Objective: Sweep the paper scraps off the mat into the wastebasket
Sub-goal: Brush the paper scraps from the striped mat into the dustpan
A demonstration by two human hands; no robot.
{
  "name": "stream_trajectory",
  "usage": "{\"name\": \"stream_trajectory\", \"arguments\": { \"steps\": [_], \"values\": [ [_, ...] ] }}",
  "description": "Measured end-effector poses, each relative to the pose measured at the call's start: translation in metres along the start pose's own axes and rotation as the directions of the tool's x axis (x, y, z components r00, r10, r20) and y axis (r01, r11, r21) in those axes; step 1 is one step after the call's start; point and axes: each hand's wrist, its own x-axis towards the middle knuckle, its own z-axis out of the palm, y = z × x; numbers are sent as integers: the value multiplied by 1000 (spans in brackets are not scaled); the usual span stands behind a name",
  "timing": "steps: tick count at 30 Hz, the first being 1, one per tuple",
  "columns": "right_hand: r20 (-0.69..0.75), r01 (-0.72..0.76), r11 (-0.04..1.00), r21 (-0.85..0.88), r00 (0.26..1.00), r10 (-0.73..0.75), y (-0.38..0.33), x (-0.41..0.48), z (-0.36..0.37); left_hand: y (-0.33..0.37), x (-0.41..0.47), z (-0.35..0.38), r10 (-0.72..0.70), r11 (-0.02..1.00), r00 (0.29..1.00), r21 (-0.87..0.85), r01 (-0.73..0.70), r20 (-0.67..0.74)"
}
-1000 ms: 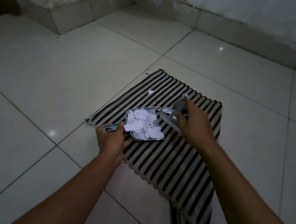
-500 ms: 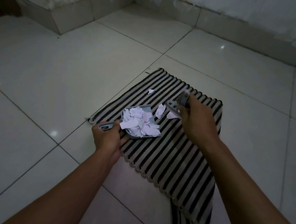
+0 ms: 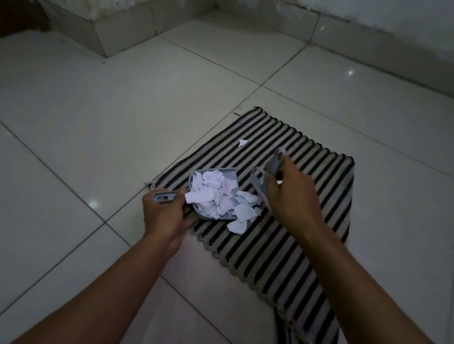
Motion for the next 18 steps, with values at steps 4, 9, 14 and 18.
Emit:
{"name": "stream_trajectory", "arguments": {
  "steps": [4, 9, 14, 18],
  "values": [
    [-16, 79, 992, 102, 997, -78, -13, -38, 27, -16, -12, -12, -34, 999, 999, -15, 34, -8],
    [-131, -8, 981, 193, 991, 34, 5, -48, 8, -19, -15, -23, -9, 1000, 1000, -3, 9, 10],
    [-90, 50, 982, 181, 995, -34, -6, -61, 28, -20, -17, -18, -20, 1000, 1000, 3, 20, 2],
    [-113, 68, 981, 183, 992, -48, -9, -49, 32, -15, -11, -20, -32, 999, 999, 6, 32, 14]
  ]
}}
